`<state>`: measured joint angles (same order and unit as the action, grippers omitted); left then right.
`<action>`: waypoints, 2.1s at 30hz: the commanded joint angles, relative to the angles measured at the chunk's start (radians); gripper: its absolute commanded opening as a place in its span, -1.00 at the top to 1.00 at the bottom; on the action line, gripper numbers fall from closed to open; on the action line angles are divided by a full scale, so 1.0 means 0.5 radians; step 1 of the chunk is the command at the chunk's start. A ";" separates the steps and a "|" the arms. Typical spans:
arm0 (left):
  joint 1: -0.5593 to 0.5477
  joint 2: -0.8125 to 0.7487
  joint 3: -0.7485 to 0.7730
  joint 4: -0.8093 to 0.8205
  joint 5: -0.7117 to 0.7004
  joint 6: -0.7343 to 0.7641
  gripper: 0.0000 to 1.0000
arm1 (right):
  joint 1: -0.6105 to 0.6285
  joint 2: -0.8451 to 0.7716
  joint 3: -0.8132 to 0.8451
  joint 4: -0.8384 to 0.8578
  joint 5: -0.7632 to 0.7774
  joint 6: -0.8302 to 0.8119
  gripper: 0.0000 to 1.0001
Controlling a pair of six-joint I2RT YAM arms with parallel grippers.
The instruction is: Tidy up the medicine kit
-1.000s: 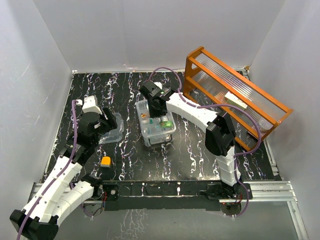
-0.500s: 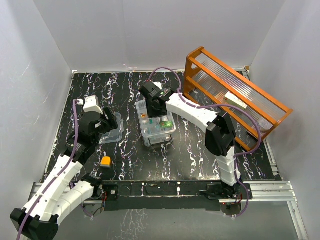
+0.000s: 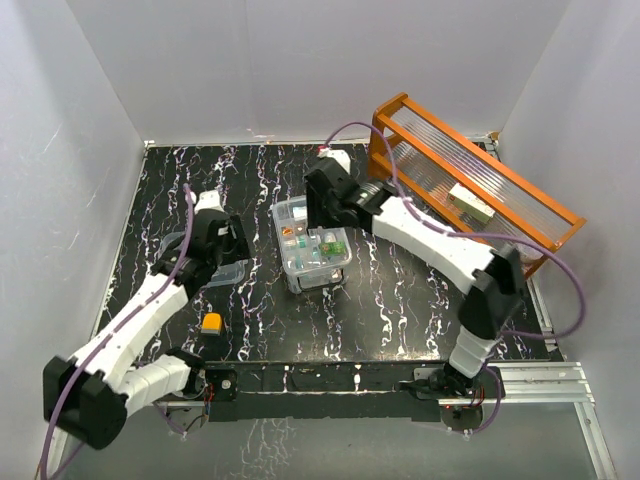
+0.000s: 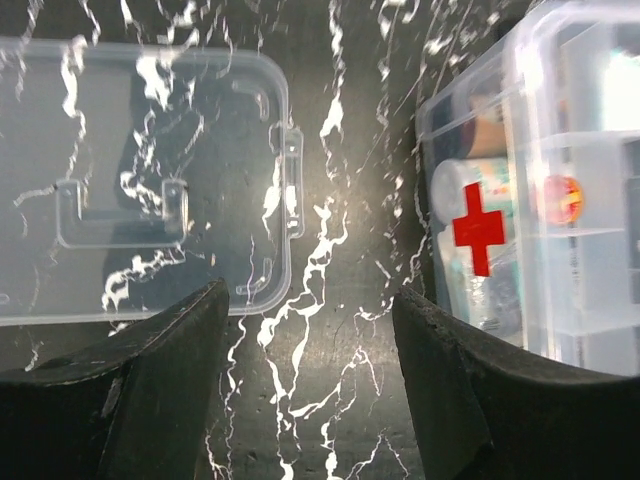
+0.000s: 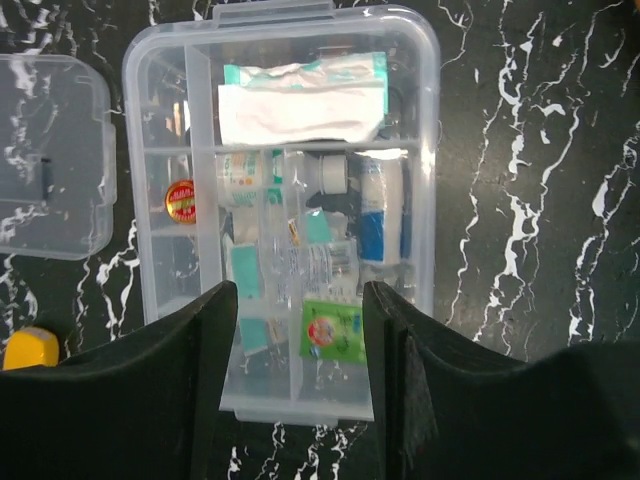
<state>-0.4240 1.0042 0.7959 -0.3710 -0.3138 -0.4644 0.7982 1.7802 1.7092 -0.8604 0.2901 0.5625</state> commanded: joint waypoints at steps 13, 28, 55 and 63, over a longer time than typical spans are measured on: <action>0.144 0.965 0.410 0.012 0.088 -0.132 -0.06 | -0.002 -1.080 -1.019 0.782 -0.042 0.056 -0.01; 0.268 1.666 0.865 -0.260 0.165 0.077 0.24 | -0.001 -1.288 -1.199 0.812 0.031 0.036 0.02; 0.267 0.772 0.574 0.025 0.361 -0.015 0.88 | -0.001 -1.262 -1.282 1.005 -0.194 -0.019 0.05; 0.268 0.116 0.150 0.335 0.393 -0.332 0.86 | 0.165 -1.171 -1.302 1.349 -0.591 -0.259 -0.11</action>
<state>-0.2916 1.1667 0.9398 -0.2821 -0.1310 -0.5354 0.8242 1.1896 1.0641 -0.3679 0.0895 0.4999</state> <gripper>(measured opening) 0.145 0.509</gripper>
